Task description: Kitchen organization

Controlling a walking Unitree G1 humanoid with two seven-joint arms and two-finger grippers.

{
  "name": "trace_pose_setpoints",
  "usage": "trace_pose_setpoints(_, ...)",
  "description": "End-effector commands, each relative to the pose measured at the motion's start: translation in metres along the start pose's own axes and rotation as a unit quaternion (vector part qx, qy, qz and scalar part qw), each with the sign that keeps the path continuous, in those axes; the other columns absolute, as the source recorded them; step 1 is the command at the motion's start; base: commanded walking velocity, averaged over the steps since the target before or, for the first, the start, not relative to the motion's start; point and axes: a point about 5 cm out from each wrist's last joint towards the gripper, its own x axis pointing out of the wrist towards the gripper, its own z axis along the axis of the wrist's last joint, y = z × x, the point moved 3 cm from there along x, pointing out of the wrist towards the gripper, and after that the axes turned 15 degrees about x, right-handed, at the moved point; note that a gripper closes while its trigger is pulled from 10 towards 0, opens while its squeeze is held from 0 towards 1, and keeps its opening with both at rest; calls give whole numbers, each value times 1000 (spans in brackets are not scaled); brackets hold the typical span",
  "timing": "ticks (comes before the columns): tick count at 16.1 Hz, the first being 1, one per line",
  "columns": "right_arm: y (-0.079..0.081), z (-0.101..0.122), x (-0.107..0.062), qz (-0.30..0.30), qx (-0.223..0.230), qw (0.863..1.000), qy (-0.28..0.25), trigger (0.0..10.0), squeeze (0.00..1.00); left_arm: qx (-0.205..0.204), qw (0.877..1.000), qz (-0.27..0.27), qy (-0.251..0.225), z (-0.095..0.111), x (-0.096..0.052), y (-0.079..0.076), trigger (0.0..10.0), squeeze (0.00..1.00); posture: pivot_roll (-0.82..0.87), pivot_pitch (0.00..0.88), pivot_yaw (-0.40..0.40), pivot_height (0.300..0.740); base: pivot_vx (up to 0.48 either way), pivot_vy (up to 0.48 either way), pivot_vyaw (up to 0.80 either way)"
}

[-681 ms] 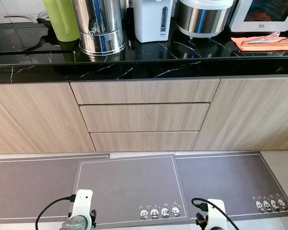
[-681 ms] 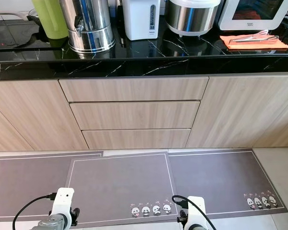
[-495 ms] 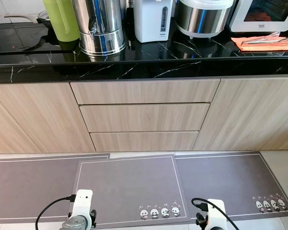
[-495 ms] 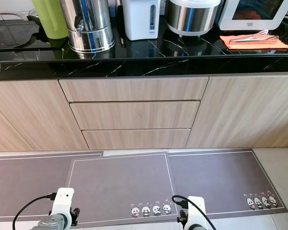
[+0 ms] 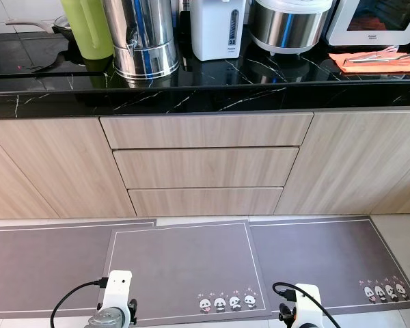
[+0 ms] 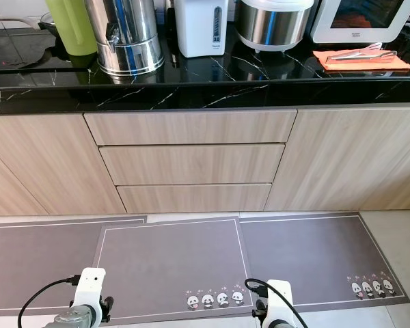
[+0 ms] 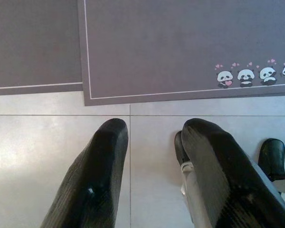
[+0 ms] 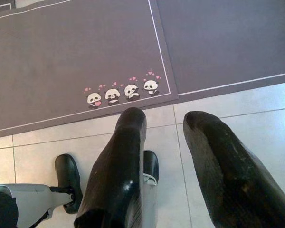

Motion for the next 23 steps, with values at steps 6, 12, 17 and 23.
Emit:
trace_pose_setpoints(6, 6, -28, -6, 6, 112, 994, 8, 10000, 0, 105, 991, -77, -23, 8, 0, -20, 10000, 0, -92, 0, 44, 740, 0, 0, 0)
trace_pose_setpoints(12, 8, -29, -6, 9, 116, 993, 8, 10000, 0, 108, 991, -78, -20, 6, 0, -19, 10000, 0, -90, 0, 44, 740, 0, 0, 0)
trace_pose_setpoints(17, 5, -24, -6, 9, 115, 993, -2, 10000, 0, 105, 991, -77, -20, 6, -1, -19, 10000, 0, -86, 0, 29, 740, 0, 0, 0)
trace_pose_setpoints(23, 3, -18, -4, 5, 114, 993, -6, 10000, 0, 94, 993, -69, -16, 3, -1, -17, 10000, 0, -84, 0, 22, 740, 0, 0, 0)
